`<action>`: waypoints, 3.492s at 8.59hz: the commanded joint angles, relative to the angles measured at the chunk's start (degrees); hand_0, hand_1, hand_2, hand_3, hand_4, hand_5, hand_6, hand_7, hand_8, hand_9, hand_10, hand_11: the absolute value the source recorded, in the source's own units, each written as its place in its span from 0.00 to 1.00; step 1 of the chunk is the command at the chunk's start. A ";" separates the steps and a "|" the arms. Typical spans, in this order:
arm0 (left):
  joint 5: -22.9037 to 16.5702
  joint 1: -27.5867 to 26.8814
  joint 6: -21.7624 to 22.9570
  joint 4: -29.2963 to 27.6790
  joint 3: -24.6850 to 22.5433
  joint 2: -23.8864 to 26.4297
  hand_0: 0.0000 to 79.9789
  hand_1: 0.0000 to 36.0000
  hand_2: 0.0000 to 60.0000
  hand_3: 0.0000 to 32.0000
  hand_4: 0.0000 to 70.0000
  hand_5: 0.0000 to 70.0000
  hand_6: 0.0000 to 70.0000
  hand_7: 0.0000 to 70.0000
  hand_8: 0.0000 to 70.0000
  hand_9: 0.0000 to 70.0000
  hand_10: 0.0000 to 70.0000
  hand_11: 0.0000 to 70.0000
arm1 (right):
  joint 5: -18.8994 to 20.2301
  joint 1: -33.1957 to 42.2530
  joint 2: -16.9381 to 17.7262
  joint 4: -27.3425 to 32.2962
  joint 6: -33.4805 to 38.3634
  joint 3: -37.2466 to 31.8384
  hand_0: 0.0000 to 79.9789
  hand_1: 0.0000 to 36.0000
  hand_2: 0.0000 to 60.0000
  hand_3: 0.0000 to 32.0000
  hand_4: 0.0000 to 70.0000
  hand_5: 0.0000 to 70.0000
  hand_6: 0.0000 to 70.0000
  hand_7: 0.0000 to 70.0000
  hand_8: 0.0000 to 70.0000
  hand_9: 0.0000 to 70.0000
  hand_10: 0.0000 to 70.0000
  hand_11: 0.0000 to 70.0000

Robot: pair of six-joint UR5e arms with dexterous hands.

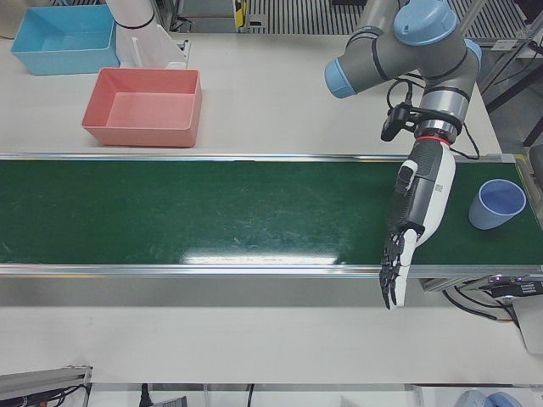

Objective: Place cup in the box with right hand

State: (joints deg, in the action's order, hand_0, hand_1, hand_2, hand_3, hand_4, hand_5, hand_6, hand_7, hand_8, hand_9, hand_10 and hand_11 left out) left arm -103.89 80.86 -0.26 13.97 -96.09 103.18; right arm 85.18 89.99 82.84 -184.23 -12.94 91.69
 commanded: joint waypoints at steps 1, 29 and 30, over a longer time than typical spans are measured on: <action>0.00 0.00 0.00 0.00 -0.07 0.00 0.00 0.00 0.00 0.00 0.00 0.00 0.00 0.00 0.00 0.00 0.00 0.00 | 0.16 -0.25 0.57 -0.59 0.02 0.50 0.57 0.60 0.77 0.00 0.15 0.07 0.22 1.00 0.20 0.43 0.00 0.02; 0.00 0.00 0.00 0.00 -0.15 0.00 0.00 0.00 0.00 0.00 0.00 0.00 0.00 0.00 0.00 0.00 0.00 0.00 | -28.69 -26.55 7.60 -8.68 -4.55 18.77 0.55 0.00 0.00 0.00 0.21 0.03 0.15 0.69 0.12 0.29 0.00 0.00; 0.00 0.00 0.00 0.00 -0.24 0.00 0.00 0.00 0.00 0.00 0.00 0.00 0.00 0.00 0.00 0.00 0.00 0.00 | -28.24 -24.97 7.78 -8.60 -4.38 19.05 0.57 0.03 0.00 0.00 0.23 0.04 0.15 0.70 0.12 0.30 0.00 0.00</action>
State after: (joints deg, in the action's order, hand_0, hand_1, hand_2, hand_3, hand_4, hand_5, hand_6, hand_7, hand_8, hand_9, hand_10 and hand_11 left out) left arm -103.87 80.86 -0.26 13.96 -96.22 103.18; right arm 54.92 61.56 90.51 -192.51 -17.03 108.97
